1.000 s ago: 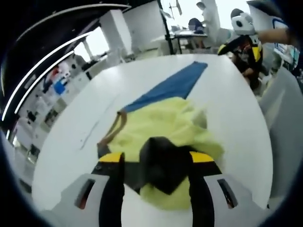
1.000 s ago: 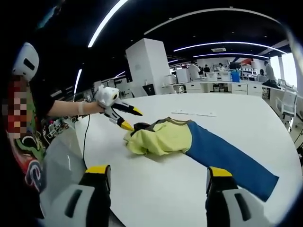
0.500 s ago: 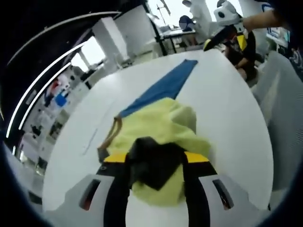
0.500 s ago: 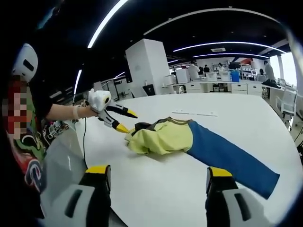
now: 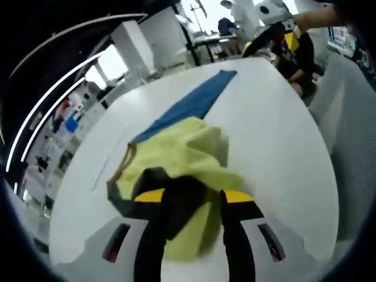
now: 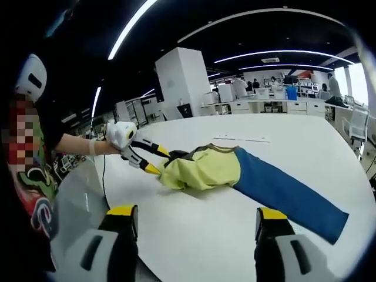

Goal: Fold the garment on the visible template until the final outline fits inside the template.

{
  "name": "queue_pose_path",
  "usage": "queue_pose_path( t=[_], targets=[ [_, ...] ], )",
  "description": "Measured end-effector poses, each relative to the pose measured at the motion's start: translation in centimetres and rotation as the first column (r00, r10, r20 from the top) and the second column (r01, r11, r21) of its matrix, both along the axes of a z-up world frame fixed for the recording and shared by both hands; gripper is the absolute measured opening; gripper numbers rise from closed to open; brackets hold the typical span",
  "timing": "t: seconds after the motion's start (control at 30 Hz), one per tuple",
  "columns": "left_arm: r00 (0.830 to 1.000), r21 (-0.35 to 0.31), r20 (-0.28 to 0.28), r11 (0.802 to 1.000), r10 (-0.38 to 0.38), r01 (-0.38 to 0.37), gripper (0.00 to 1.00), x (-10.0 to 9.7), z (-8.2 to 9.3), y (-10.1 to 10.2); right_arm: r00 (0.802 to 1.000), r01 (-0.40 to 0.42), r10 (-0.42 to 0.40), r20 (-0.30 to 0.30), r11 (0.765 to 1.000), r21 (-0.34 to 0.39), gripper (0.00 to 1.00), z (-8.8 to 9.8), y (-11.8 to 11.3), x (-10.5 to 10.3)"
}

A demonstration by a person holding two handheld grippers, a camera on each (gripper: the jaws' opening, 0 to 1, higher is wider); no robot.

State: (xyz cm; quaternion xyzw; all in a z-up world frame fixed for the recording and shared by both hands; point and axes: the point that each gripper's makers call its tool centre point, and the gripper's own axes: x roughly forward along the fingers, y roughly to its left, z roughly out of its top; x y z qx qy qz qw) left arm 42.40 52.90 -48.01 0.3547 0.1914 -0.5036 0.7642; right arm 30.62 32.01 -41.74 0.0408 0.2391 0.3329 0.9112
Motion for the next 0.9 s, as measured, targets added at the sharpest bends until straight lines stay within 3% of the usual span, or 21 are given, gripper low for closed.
queue_pose_path(
  t=[0.2,0.27,0.37,0.5,0.67,0.8,0.9],
  targets=[
    [1.000,0.015,0.029,1.000,-0.007,0.007,0.24,0.3,-0.8,0.0,1.000,0.007,-0.007,-0.008,1.000,0.002,0.81,-0.1,-0.1,-0.3],
    [0.998,0.046,0.064,0.999,-0.028,0.025,0.20,0.5,-1.1,0.0,1.000,0.010,-0.010,-0.008,1.000,0.004,0.81,-0.1,-0.2,-0.3],
    [0.999,0.037,0.031,0.999,-0.014,0.013,0.18,0.3,-1.7,-0.4,1.000,0.014,-0.014,-0.009,1.000,0.004,0.81,-0.1,-0.3,-0.4],
    [0.999,0.037,0.040,0.999,0.000,-0.001,0.15,0.7,-2.0,-0.7,1.000,0.020,-0.020,-0.015,1.000,0.003,0.81,-0.1,-0.6,-0.6],
    [0.999,0.028,0.023,0.999,0.035,-0.036,0.01,1.0,-2.0,-0.5,0.999,0.029,-0.029,-0.013,1.000,0.003,0.81,0.0,-0.9,-0.7],
    [0.999,0.016,0.019,0.999,0.049,-0.049,0.00,1.1,-1.8,-0.3,0.999,0.028,-0.028,-0.017,1.000,0.003,0.80,-0.2,-0.7,-0.7],
    [0.997,-0.008,-0.018,0.997,0.078,-0.078,0.00,1.1,-1.7,-0.1,1.000,0.025,-0.025,-0.016,1.000,0.007,0.80,-0.3,-0.4,-0.6]
  ],
)
